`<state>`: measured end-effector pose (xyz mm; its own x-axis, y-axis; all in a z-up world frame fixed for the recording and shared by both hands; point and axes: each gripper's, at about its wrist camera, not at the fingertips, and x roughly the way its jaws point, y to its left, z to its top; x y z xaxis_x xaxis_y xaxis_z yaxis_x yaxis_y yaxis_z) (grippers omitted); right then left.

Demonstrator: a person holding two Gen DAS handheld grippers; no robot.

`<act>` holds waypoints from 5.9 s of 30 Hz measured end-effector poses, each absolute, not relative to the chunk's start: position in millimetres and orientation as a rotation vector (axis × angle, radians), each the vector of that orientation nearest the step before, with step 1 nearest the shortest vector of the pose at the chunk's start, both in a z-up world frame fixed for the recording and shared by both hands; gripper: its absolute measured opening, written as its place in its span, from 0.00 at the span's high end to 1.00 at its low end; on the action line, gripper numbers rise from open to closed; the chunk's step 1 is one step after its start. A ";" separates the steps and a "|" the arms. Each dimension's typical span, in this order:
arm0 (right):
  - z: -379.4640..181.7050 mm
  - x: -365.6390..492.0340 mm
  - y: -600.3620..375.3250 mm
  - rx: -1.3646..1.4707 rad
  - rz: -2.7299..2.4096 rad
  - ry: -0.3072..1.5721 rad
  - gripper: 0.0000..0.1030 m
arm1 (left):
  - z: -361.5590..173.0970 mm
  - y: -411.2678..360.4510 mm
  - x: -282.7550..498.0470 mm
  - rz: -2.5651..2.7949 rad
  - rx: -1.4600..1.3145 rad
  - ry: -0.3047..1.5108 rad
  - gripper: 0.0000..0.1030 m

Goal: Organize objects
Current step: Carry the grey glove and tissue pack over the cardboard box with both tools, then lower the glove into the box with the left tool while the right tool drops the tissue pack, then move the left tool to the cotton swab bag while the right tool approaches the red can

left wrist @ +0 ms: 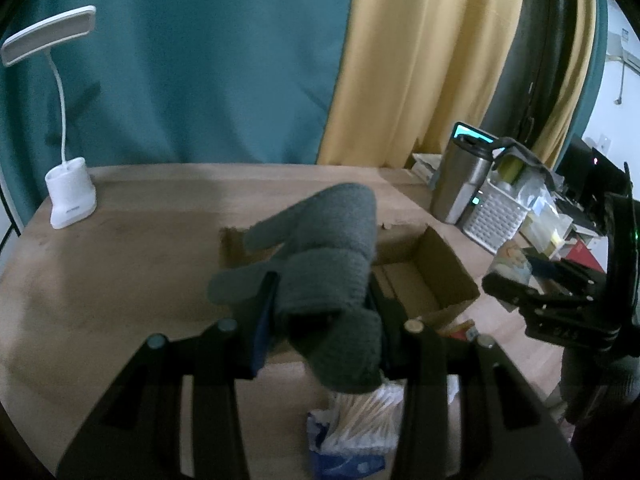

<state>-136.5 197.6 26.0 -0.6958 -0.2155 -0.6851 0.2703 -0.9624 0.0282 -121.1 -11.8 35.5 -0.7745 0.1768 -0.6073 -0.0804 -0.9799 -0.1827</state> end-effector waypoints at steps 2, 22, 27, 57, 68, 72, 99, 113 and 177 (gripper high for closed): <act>24.8 -140.8 196.2 1.068 -2.666 0.109 0.27 | 34.2 -11.7 -124.3 2.823 -0.993 -0.227 0.59; 10.8 -169.8 167.2 1.134 -2.641 0.108 0.27 | 20.8 -13.2 -153.7 2.771 -1.008 -0.260 0.59; 6.4 -177.1 161.3 1.165 -2.632 0.069 0.27 | 13.0 -12.9 -160.1 2.756 -1.022 -0.272 0.59; 1.0 -183.7 193.4 1.166 -2.645 -0.063 0.15 | -23.1 37.4 -198.3 2.691 -1.229 -0.254 0.58; -18.4 -218.0 205.2 1.191 -2.607 -0.063 0.15 | -37.5 50.9 -214.0 2.671 -1.361 -0.262 0.58; -27.7 -233.8 202.8 1.229 -2.574 -0.038 0.15 | -40.8 53.1 -216.8 2.653 -1.407 -0.258 0.58; -36.9 -206.4 216.2 1.344 -2.508 0.024 0.15 | -36.4 66.5 -209.8 2.530 -1.486 -0.270 0.46; -25.5 -195.9 217.4 1.279 -2.537 -0.020 0.15 | -13.9 57.9 -190.1 2.628 -1.357 -0.209 0.46; -16.1 -118.7 193.8 1.217 -2.521 0.047 0.15 | -13.2 18.8 -105.6 2.733 -1.286 -0.275 0.27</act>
